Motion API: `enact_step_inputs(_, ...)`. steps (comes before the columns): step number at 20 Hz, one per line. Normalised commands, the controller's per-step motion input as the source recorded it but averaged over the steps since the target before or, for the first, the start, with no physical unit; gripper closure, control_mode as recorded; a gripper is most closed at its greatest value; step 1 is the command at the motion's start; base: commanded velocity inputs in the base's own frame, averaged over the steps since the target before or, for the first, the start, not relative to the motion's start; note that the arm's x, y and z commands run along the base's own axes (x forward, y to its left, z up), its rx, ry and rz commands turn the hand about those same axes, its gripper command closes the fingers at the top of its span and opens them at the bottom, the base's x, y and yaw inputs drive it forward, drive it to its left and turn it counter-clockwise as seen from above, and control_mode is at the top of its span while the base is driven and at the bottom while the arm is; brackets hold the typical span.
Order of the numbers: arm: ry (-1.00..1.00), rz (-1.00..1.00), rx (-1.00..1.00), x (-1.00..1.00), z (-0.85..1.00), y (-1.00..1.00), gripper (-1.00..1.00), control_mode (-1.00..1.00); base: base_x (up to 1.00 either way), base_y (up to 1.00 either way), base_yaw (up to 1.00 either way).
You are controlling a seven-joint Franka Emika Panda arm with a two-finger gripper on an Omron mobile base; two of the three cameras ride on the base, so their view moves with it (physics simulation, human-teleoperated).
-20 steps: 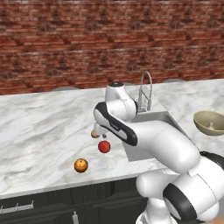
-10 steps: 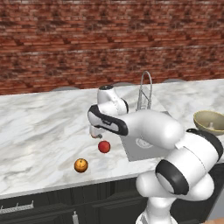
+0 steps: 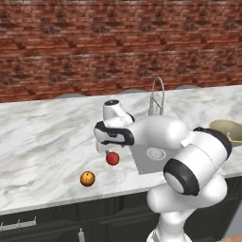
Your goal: There is a mixed pile of frozen fruits and vegetables on the counter. Locate all the frozen vegetables and place the items in a bowl on the counter. Take all the frozen fruits and defrost them in a running sink.
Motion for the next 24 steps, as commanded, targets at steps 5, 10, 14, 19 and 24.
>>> enact_step_inputs(5,0.02,0.0,0.0,0.08,-0.44,0.0,-1.0,-1.0,0.0,0.0,0.0)
enact_step_inputs(10,0.0,0.0,0.0,0.04,-0.34,0.01,-1.0,-1.0,0.0,0.0,0.0)
enact_step_inputs(14,0.0,0.0,0.0,0.0,-0.31,0.0,-1.0,-1.0,0.0,0.0,0.0)
enact_step_inputs(19,0.0,0.0,0.01,0.0,-0.34,0.0,1.0,-1.0,0.0,0.0,0.0)
enact_step_inputs(24,0.0,0.0,0.0,0.0,-0.09,0.0,1.0,-1.0,0.0,0.0,0.0)
